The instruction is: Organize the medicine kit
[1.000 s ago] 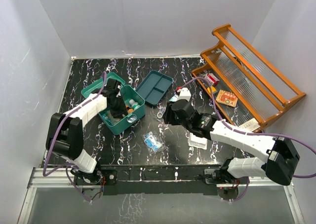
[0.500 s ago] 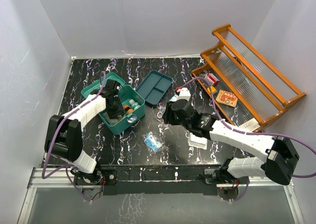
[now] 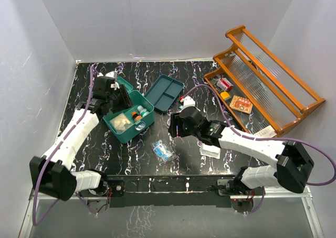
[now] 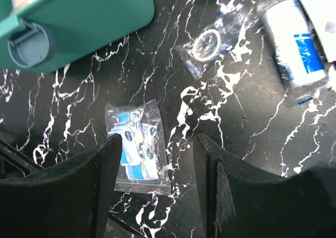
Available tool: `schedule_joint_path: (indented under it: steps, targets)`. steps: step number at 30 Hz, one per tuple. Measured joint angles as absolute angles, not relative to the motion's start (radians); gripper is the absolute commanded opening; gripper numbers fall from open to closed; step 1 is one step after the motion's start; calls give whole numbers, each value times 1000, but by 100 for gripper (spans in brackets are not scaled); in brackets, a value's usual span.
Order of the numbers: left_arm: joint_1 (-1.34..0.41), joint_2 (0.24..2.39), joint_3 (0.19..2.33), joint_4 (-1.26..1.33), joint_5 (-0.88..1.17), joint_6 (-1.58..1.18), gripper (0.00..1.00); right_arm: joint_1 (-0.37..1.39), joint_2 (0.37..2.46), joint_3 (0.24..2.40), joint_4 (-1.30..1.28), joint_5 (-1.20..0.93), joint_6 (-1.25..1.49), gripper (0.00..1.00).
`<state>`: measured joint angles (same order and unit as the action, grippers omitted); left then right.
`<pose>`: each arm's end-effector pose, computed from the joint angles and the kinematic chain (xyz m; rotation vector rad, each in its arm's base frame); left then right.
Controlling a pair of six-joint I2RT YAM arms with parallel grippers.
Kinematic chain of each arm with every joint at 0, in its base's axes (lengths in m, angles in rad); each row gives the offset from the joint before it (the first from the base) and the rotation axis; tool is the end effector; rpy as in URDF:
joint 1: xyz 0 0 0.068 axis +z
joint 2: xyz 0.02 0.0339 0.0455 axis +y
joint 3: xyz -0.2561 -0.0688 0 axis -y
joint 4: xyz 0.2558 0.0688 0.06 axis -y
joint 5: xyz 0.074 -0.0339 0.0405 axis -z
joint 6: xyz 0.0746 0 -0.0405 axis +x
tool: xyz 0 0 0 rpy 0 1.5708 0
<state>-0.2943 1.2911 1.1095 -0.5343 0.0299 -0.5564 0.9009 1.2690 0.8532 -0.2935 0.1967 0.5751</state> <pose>0.3093 -0.0961 0.2750 -0.2890 2.3145 -0.4702 0.2063 0.2369 0.2137 -0.2728 2.3092 0.5486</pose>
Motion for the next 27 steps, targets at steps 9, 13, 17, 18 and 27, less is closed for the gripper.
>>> schedule_joint_path:
  steps: [9, 13, 17, 18, 27]
  targets:
    - [-294, 982, 1080, -451, 7, -508, 56, 901, 1370, 836, -288, 83, 532, 56]
    - [-294, 860, 1042, -429, -7, -488, 61, 901, 1431, 836, -290, 65, 529, 54]
    - [-294, 766, 998, -399, -15, -476, 66, 902, 1493, 838, -302, 36, 525, 52]
    - [-294, 746, 989, -395, -17, -474, 67, 903, 1507, 838, -310, 26, 524, 51]
    - [-294, 621, 968, -371, -49, -448, 78, 922, 1611, 884, -333, -33, 521, 44]
